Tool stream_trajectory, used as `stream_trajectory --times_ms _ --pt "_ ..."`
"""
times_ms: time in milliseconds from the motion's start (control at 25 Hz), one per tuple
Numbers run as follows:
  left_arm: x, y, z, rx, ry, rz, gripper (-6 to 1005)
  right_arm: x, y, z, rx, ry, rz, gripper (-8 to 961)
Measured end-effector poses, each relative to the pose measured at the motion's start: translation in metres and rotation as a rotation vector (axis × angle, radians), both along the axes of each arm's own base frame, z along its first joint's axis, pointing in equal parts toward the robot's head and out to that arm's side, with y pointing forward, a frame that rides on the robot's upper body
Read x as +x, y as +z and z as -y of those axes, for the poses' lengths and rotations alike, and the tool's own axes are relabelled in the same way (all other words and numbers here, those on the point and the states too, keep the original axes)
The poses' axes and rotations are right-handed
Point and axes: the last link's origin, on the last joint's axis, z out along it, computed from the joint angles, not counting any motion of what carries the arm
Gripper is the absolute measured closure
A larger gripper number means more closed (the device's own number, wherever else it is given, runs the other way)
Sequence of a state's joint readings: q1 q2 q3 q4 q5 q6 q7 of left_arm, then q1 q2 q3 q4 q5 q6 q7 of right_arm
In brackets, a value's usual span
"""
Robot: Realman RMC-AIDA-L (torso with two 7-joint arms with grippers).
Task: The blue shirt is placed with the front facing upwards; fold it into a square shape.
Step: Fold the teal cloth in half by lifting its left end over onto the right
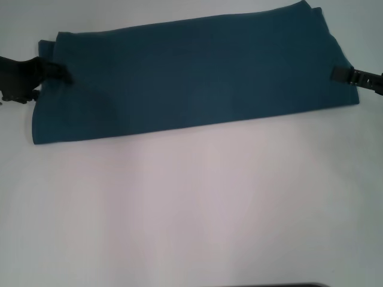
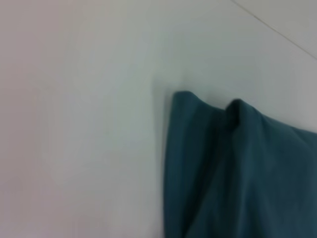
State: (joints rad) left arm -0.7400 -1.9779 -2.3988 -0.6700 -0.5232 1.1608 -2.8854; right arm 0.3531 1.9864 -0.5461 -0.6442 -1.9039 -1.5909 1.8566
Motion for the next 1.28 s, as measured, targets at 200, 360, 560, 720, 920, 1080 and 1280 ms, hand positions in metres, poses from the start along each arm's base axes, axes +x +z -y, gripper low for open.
stream_trajectory --times_ms 200,360,560,720,920,1080,1280 --pt "-0.003 0.003 0.0 0.002 0.002 -0.029 203 0.0 0.0 0.0 -0.001 0.0 -0.001 86" --pt "-0.002 0.0 0.0 -0.008 0.002 -0.034 202 0.0 0.0 0.0 -0.001 0.0 -0.001 86" --pt "0.001 -0.006 0.002 -0.03 -0.002 -0.018 204 0.0 0.0 0.0 -0.001 -0.001 -0.002 86" --pt "0.012 -0.009 0.002 -0.052 -0.022 0.022 203 0.0 0.0 0.0 -0.001 -0.002 -0.002 86" --pt "0.025 -0.013 -0.001 -0.084 -0.049 0.05 203 0.001 0.0 0.001 0.001 -0.003 0.001 86" --pt "0.028 -0.01 -0.004 -0.098 -0.055 0.041 202 0.002 0.0 0.002 0.002 -0.004 0.001 86" --pt "0.027 -0.003 -0.006 -0.122 -0.064 0.027 213 0.003 0.001 0.003 0.003 -0.008 0.002 86"
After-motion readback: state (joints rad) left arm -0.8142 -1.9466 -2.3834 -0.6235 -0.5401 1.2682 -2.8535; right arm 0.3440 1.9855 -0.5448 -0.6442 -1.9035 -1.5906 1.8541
